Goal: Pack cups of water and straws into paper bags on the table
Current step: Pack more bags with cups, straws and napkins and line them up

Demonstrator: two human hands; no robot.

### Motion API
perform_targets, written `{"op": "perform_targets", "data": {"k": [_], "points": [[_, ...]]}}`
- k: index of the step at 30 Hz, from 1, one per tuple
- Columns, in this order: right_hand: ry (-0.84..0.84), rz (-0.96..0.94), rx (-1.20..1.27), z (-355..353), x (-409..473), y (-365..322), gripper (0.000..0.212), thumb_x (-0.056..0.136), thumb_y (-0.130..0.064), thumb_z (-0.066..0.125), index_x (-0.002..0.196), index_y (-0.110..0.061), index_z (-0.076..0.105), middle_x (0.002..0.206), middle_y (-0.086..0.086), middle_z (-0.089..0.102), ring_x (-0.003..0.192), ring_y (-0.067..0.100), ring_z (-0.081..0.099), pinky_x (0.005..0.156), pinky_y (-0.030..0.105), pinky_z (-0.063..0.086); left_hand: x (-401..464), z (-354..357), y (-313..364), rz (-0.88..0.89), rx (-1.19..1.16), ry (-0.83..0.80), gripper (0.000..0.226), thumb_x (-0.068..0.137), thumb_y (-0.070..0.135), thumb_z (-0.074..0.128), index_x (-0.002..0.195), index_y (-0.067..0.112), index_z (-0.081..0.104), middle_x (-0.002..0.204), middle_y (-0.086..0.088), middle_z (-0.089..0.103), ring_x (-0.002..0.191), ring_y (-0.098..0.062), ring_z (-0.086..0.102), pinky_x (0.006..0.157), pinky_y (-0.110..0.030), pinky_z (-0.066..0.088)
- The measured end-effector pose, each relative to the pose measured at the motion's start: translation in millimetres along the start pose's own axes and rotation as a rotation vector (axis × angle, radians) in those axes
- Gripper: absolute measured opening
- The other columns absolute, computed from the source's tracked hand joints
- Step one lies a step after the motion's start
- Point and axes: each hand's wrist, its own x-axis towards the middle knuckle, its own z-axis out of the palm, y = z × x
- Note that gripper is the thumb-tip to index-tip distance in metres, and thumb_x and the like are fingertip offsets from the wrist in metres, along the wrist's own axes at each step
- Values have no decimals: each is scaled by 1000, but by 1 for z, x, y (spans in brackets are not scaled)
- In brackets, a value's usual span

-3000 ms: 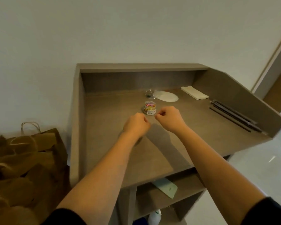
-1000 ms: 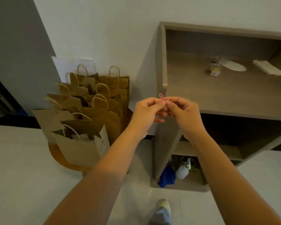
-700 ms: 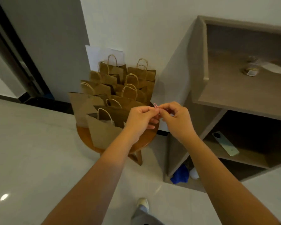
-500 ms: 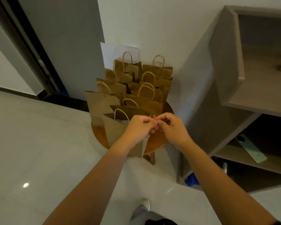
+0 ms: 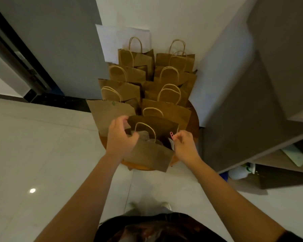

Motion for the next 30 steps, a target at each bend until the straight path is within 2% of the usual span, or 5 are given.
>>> {"op": "perform_targets", "data": {"k": [6, 10, 19, 25, 30], "points": [[-47, 159, 33, 33, 5, 2, 11, 102, -21, 37, 97, -20, 47, 95, 1, 51, 86, 13, 49, 73, 22, 40, 37, 14, -44, 176, 435, -578, 113, 75, 52, 69, 150, 20, -9, 159, -3, -7, 145, -26, -9, 116, -47, 2], [9, 186, 55, 45, 8, -1, 12, 101, -24, 37, 95, -22, 47, 94, 1, 53, 81, 12, 50, 65, 17, 40, 52, 26, -48, 348, 744, -656, 137, 58, 81, 61, 146, 17, -22, 157, -5, -21, 142, -29, -21, 112, -51, -9], [117, 125, -32, 37, 5, 2, 24, 100, -19, 40, 82, -34, 42, 97, -9, 45, 83, 8, 48, 66, 9, 34, 72, 51, -26, 353, 551, -544, 124, 69, 54, 75, 149, 19, -14, 135, -1, 53, 126, -24, 49, 115, -47, 10], [77, 12, -169, 31, -5, 14, 16, 98, -19, 45, 87, -30, 47, 111, -14, 40, 92, 7, 47, 76, 5, 33, 71, 50, -31, 316, 494, -644, 61, 80, 44, 70, 133, 22, 51, 125, -2, 57, 111, -22, 57, 93, -38, 48], [40, -130, -369, 28, -11, 25, 7, 97, -23, 48, 100, -29, 48, 137, -6, 30, 116, 7, 33, 91, 8, 24, 73, 48, -27, 207, 430, -679, 52, 81, 39, 70, 127, 20, 57, 119, -3, 60, 106, -22, 60, 84, -32, 49]]}}
